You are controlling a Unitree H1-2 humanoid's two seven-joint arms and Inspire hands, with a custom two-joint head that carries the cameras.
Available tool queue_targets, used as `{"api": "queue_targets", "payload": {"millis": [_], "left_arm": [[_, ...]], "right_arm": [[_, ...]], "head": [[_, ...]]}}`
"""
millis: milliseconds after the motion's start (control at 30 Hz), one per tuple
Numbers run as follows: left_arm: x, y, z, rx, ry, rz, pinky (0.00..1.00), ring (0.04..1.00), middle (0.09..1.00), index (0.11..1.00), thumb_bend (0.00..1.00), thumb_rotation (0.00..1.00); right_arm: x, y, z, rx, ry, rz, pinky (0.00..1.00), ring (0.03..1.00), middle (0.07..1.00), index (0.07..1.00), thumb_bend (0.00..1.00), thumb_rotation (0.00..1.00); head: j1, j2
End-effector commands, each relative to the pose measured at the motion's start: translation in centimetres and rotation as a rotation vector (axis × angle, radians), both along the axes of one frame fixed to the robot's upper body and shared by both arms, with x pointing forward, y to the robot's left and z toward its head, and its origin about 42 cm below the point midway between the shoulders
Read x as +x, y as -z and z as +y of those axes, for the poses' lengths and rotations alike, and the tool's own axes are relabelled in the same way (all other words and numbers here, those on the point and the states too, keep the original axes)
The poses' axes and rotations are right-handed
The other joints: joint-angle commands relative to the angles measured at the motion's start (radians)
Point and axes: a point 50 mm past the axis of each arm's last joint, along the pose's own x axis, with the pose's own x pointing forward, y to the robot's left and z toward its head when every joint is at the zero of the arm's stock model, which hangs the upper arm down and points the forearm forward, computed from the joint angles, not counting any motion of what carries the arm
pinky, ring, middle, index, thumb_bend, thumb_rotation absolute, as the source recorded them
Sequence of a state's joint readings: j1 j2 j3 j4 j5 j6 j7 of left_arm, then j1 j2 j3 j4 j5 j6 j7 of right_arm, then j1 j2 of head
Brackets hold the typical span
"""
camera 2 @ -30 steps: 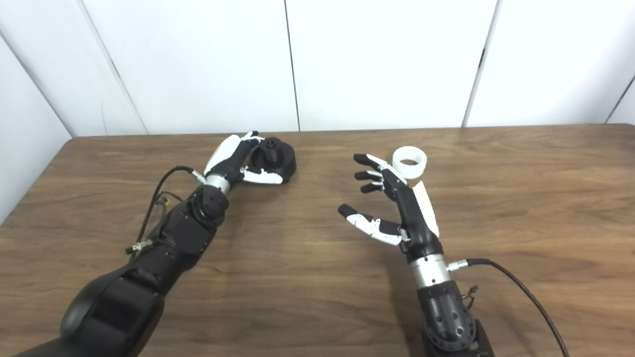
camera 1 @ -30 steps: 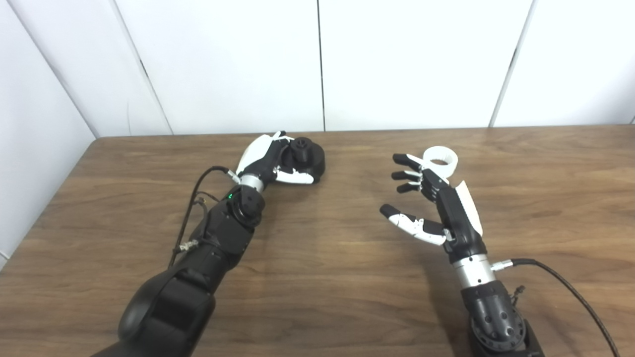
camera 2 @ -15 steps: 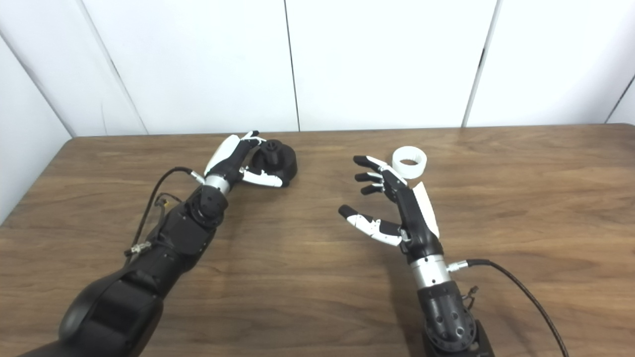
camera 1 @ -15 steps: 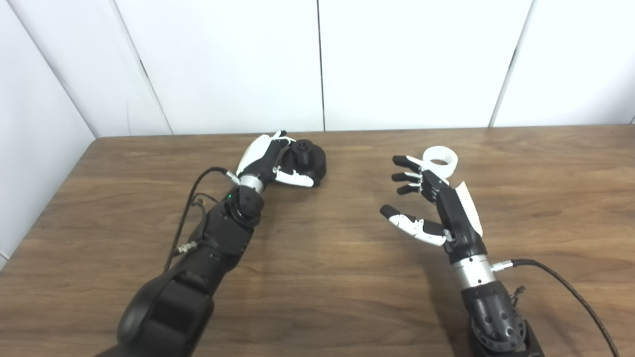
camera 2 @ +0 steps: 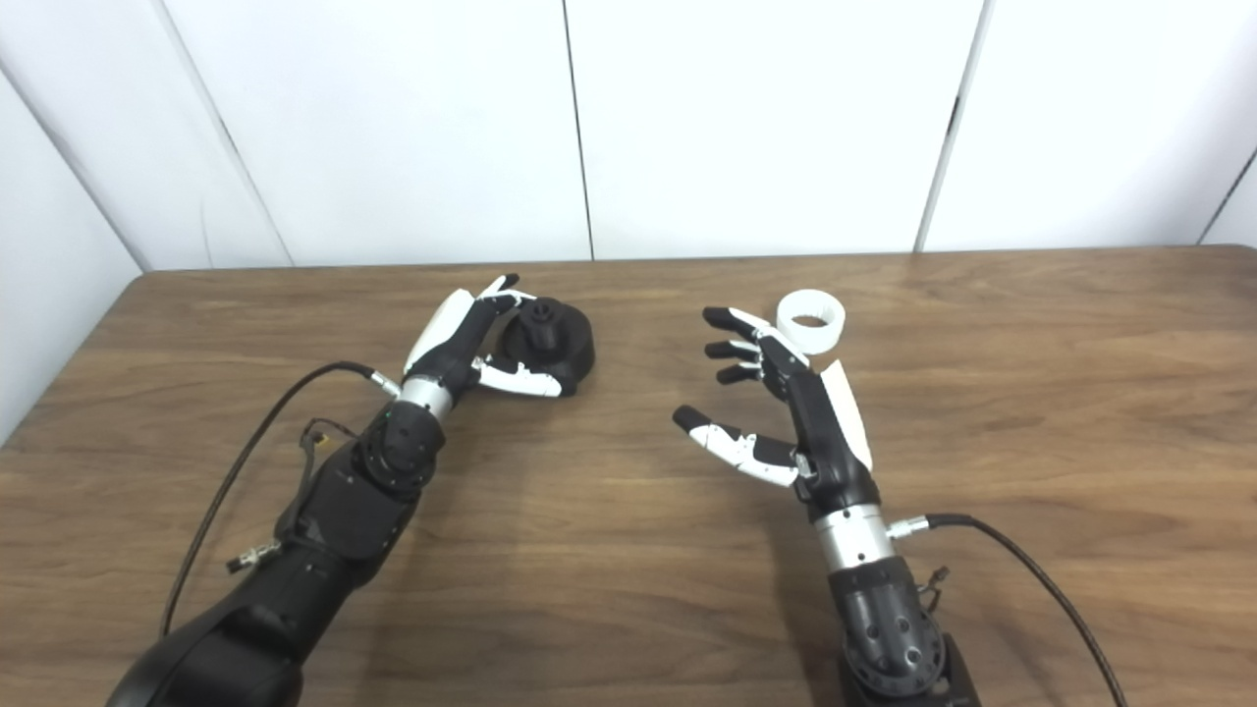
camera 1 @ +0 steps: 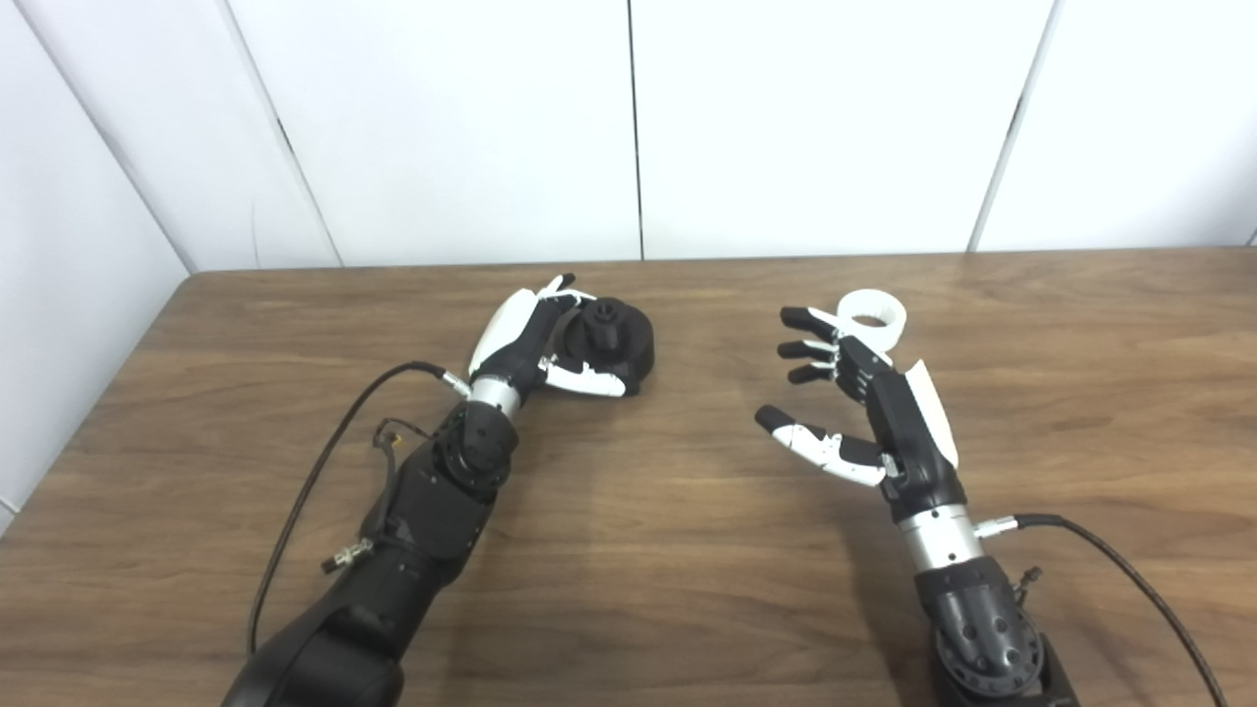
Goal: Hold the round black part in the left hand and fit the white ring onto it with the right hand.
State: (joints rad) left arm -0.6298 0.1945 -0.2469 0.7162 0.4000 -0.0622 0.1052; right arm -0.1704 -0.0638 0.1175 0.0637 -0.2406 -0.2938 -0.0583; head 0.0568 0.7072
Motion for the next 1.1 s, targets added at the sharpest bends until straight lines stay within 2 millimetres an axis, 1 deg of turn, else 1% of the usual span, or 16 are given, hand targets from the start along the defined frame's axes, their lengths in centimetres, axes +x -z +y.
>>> {"api": "queue_targets", "payload": {"millis": [0, 167, 333, 500, 667, 867, 1067], "left_arm": [[0.6, -2.1, 0.6, 0.029, 0.016, -0.06, 1.0, 1.0, 1.0, 0.665, 0.9, 0.22], [-0.8, -1.7, 0.4, 0.015, 0.04, -0.064, 1.0, 1.0, 1.0, 0.663, 0.92, 0.23], [-2.0, -1.7, 0.0, 0.021, 0.076, -0.078, 1.0, 1.0, 1.0, 0.672, 0.91, 0.25], [-3.9, -2.0, -0.9, 0.002, 0.115, -0.098, 1.0, 1.0, 1.0, 0.668, 0.91, 0.23], [-5.6, -2.1, -1.6, -0.015, 0.13, -0.088, 1.0, 1.0, 1.0, 0.668, 0.92, 0.24], [-7.3, -1.4, -2.1, 0.001, 0.158, -0.087, 1.0, 1.0, 1.0, 0.663, 0.93, 0.25], [-8.9, -1.3, -2.9, -0.003, 0.199, -0.095, 1.0, 1.0, 1.0, 0.655, 0.94, 0.25]], "right_arm": [[-1.3, 2.0, -0.8, -0.009, 0.005, 0.042, 0.63, 0.737, 0.825, 0.792, 0.59, 0.21], [-1.3, 1.8, -0.9, -0.011, -0.002, 0.035, 0.64, 0.732, 0.823, 0.794, 0.57, 0.2], [-1.2, 1.7, -1.1, -0.02, -0.004, 0.039, 0.64, 0.736, 0.83, 0.801, 0.58, 0.22], [-1.1, 1.6, -1.2, -0.025, -0.006, 0.034, 0.65, 0.738, 0.835, 0.813, 0.57, 0.23], [-1.1, 1.5, -1.2, -0.03, -0.007, 0.031, 0.65, 0.738, 0.837, 0.807, 0.57, 0.24], [-1.1, 1.4, -1.1, -0.027, -0.011, 0.026, 0.65, 0.739, 0.837, 0.81, 0.57, 0.24], [-1.0, 1.3, -1.1, -0.032, -0.008, 0.017, 0.66, 0.742, 0.835, 0.813, 0.57, 0.25]], "head": [[0.001, 0.001], [0.006, 0.002], [0.008, 0.001], [0.013, -0.001], [0.018, 0.001], [0.019, 0.001], [0.022, 0.002]]}}
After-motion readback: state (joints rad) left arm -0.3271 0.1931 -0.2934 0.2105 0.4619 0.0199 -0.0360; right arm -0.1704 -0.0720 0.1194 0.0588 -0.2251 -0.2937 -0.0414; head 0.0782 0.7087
